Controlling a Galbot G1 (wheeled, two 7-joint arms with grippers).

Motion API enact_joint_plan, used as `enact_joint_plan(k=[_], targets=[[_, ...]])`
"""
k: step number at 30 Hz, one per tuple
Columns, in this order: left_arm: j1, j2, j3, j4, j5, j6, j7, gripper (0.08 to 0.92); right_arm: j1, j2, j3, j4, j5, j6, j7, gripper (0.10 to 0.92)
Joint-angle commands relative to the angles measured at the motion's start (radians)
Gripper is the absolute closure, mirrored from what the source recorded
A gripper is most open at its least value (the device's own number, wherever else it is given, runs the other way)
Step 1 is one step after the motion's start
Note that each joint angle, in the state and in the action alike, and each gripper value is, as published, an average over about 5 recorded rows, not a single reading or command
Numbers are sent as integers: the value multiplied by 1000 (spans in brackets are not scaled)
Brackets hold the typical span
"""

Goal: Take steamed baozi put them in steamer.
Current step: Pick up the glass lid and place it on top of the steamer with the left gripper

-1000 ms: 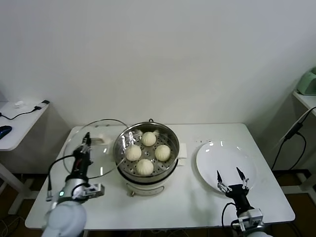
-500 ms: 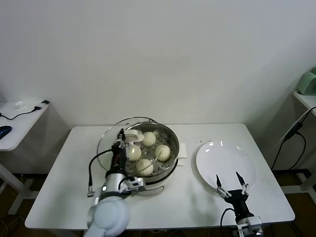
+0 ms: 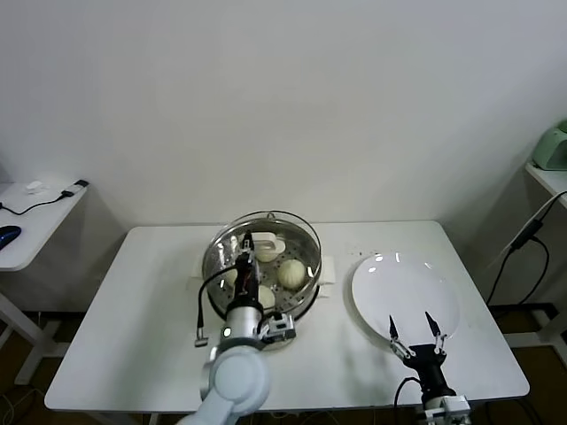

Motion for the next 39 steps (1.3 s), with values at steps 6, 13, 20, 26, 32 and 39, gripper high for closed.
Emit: enact_joint_plan(k=[6,13,20,26,32,39], targets=[[-14,-36,20,105,66,12,-9,863,5,8,3,-5,-1,23,10,203],[-20,-44,10,141,88,3,-28,863,10,12,3,-10,-4,34,17,202],[-24,-44,7,151,108,-1,-21,863,8,13,9,-16,-4,43,17,202],[-25,-44,5,151,112,0,-11,863,13,18,7,-25,-7,49,17,203],[-21,-39,3,151,114,0,-2,863,19,22,0,-27,-14,50,17,202],[-20,-30,3,140,100,1,1,863,20,26,-4,-24,-18,50,13,203]])
